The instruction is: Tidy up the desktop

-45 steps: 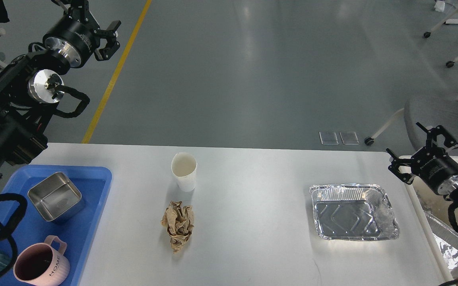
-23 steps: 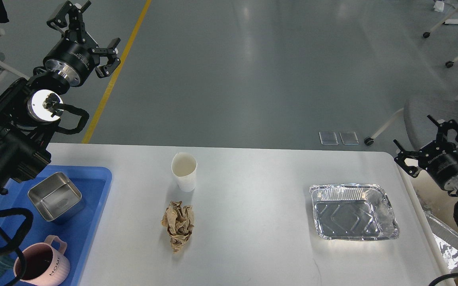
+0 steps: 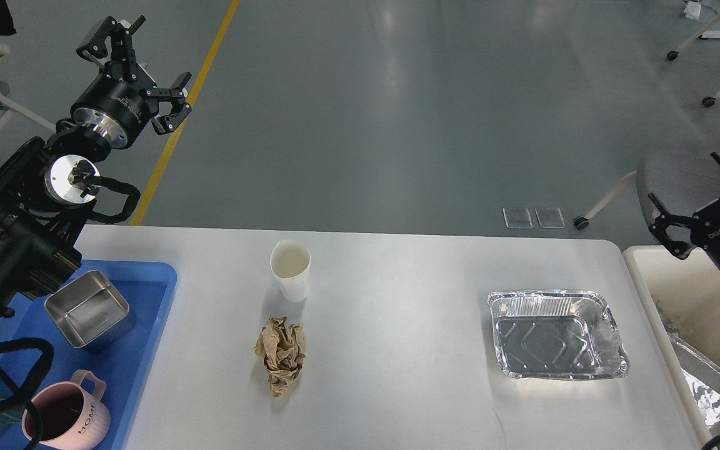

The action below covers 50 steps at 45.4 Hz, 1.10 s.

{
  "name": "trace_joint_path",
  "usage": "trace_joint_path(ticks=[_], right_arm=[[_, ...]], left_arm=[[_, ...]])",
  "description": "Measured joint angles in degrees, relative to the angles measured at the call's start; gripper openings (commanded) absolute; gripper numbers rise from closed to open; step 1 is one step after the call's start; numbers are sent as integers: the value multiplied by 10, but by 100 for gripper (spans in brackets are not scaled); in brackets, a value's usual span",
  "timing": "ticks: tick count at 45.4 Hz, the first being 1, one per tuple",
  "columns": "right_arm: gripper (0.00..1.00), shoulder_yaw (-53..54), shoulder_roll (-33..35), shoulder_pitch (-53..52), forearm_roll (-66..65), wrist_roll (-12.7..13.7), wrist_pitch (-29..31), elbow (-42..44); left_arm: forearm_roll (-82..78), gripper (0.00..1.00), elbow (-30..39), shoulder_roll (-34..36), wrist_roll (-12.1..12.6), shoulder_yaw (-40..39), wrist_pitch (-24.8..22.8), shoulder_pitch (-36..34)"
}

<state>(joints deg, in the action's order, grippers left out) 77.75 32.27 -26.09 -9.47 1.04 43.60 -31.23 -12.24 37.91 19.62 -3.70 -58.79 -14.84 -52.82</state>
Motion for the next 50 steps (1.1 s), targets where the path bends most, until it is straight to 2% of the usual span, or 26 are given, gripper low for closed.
trace_joint_path(ticks=[9,17,23,37,50], right_arm=[[100,-133,91,1,-154,0,3,-63],[100,-159,181,3,-312,0,3,-149],[100,-186,266,16,-394,0,7,-239],[100,-217,473,93,-440,-2,9,-450],[100,-228,633,104,-458,-2,7,-518]], left_arm=[[0,97,4,0,0,-30,-31,28],[0,97,6,-2,-2,-38,-42,39],[0,97,7,-2,-15,-38,-55,44],[0,97,7,-2,-21,-39,-79,57],[0,97,14,-1,-35,-41,-97,69]])
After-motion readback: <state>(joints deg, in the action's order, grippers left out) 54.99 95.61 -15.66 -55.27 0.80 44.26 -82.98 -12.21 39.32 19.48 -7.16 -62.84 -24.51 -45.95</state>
